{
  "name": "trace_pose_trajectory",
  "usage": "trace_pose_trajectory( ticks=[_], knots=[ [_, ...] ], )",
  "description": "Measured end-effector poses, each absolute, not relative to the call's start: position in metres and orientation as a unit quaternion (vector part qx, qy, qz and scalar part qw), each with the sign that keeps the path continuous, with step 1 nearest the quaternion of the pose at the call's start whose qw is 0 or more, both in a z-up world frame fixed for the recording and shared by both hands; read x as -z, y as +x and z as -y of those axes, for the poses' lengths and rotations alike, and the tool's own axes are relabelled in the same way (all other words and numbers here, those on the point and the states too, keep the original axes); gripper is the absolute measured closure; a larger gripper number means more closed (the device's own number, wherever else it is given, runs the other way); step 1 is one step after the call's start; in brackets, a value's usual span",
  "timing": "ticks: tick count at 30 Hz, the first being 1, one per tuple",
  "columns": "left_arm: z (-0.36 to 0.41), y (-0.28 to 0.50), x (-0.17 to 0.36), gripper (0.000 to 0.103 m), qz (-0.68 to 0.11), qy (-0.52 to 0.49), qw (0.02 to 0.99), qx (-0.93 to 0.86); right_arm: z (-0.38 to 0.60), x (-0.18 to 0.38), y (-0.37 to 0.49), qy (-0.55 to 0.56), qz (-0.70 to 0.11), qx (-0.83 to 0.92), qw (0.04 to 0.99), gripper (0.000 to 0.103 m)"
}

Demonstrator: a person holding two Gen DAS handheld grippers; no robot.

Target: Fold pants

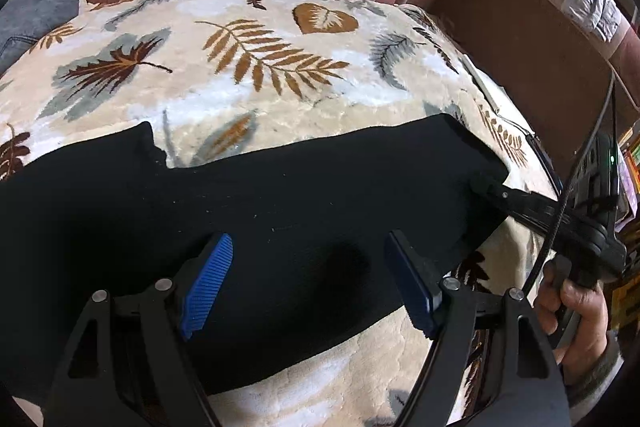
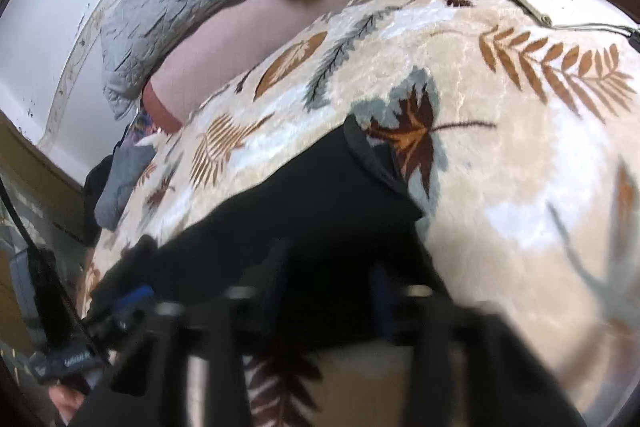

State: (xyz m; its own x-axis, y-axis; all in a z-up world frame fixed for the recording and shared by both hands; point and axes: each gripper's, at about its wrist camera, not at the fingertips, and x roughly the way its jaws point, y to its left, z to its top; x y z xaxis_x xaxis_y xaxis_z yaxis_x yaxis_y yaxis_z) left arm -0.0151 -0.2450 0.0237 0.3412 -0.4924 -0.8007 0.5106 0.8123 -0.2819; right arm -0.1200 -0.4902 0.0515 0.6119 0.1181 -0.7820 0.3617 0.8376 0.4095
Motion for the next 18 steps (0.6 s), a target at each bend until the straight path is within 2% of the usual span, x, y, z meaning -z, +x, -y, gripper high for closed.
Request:
trace_pose_trajectory(
  ticks=[6, 12, 14, 15, 18],
  knots=[
    [0.236, -0.024, -0.034, 0.025, -0.479, 0.007, 0.822, 0.308, 0.486, -0.083, -0.146, 0.260, -0.423, 0.068, 0.866, 0.100],
    [0.235, -0.028, -0.023, 0.024, -0.481, 0.010, 0.826, 0.296, 0.485, -0.052, -0.139, 0.248, -0.461, 0.082, 0.848, 0.098],
    [0.232, -0.029, -0.023, 0.024, -0.477, 0.009, 0.829, 0.290, 0.484, -0.058, -0.143, 0.237, -0.460, 0.093, 0.851, 0.091],
    [0.230, -0.029, -0.024, 0.024, -0.477, 0.008, 0.831, 0.287, 0.483, -0.063, -0.144, 0.228, -0.459, 0.100, 0.853, 0.083],
    [0.223, -0.029, -0.027, 0.024, -0.475, 0.003, 0.836, 0.273, 0.483, -0.079, -0.149, 0.218, -0.442, 0.112, 0.863, 0.076]
  ],
)
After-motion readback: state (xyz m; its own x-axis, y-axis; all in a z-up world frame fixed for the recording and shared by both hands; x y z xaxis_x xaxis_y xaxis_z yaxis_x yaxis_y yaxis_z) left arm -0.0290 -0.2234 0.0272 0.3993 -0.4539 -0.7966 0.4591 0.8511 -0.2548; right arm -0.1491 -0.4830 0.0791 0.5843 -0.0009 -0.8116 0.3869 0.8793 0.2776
